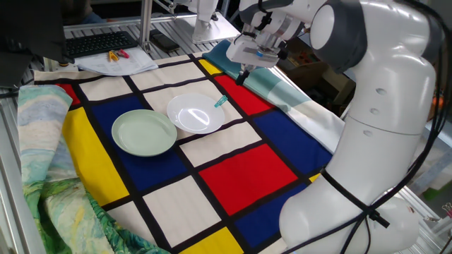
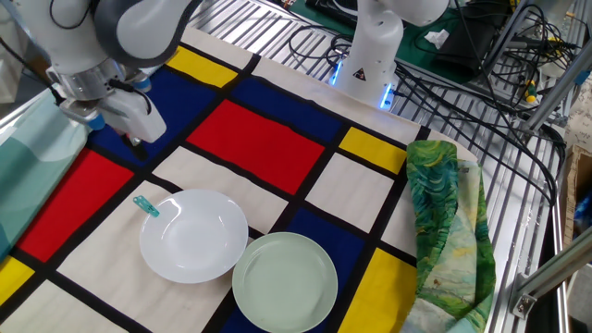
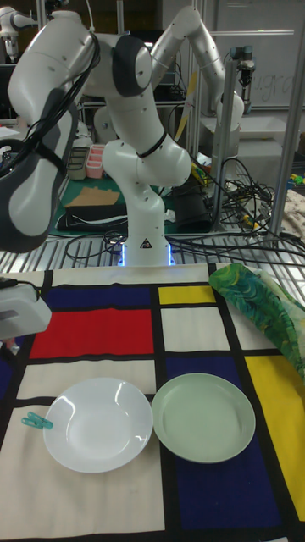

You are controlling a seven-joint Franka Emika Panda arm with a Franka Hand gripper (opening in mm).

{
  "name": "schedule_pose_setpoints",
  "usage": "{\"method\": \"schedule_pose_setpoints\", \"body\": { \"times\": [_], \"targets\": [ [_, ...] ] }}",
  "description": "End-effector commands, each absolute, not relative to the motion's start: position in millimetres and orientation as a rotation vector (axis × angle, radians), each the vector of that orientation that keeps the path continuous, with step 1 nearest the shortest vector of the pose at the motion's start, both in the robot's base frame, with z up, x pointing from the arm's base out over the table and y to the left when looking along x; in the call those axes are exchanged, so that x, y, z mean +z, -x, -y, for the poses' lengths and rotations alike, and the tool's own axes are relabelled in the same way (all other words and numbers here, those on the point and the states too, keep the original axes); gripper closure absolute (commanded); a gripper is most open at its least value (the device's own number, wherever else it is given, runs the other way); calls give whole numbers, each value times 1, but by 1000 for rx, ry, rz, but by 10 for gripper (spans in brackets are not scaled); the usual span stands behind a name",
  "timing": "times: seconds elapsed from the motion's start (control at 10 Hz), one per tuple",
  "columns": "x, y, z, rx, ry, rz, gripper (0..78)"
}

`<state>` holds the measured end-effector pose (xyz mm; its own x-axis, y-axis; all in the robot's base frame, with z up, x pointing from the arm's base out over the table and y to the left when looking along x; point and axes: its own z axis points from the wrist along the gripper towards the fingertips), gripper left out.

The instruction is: Use a clamp

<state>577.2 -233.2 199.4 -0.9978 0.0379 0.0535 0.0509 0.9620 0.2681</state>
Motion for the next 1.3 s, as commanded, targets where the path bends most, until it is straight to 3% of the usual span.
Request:
{"method": "schedule_pose_setpoints", "body": {
  "times": [0.1,1.3],
  "targets": [
    [184,-579,239,-447,30,3082,776],
    [143,-588,255,-631,-20,3101,776]
  ]
}}
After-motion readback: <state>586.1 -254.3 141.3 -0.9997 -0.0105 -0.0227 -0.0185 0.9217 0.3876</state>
